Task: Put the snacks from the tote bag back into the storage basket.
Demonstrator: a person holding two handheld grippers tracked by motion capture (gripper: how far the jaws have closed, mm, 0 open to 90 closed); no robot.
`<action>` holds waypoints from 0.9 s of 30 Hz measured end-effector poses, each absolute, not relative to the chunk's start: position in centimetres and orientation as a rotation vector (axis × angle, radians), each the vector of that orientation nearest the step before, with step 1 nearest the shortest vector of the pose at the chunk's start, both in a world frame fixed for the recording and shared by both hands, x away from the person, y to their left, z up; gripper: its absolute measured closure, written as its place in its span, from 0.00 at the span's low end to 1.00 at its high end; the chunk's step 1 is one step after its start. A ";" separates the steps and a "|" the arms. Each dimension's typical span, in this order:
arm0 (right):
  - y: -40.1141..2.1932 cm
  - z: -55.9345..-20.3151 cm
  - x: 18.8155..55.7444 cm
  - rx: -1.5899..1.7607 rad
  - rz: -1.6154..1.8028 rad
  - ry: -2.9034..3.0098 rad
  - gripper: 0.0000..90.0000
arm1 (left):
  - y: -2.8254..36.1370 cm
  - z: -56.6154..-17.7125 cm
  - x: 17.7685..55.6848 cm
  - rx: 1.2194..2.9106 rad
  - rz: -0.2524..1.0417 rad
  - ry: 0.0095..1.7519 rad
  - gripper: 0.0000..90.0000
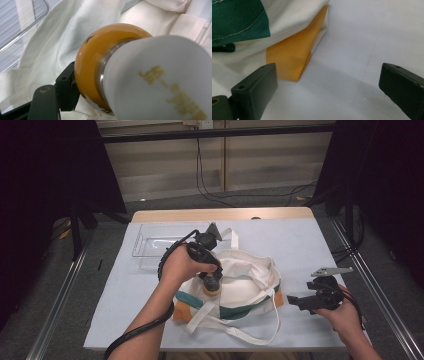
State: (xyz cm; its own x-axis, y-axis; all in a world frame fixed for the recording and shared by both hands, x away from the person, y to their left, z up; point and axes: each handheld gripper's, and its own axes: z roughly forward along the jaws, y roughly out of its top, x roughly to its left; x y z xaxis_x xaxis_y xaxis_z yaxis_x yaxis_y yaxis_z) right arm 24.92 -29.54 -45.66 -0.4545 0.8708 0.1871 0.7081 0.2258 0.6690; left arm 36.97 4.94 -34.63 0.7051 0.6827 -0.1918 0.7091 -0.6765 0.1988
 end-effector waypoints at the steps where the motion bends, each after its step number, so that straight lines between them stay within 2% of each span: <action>1: -29.5 -45.7 24.9 1.491 1.047 2.272 0.02 | 5.0 -34.4 37.0 2.659 -0.145 1.103 0.33; 27: -29.5 -45.6 24.9 1.504 1.053 2.273 0.02 | 5.4 -30.4 37.9 2.622 -0.158 1.133 0.33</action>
State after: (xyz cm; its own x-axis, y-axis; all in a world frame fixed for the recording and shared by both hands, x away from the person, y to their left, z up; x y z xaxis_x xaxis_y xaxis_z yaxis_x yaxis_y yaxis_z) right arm 24.90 -29.45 -45.56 -0.4523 0.8699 0.1966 0.7125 0.2199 0.6663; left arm 37.93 5.43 -30.44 0.6865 0.6964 -0.2092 0.7271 -0.6532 0.2116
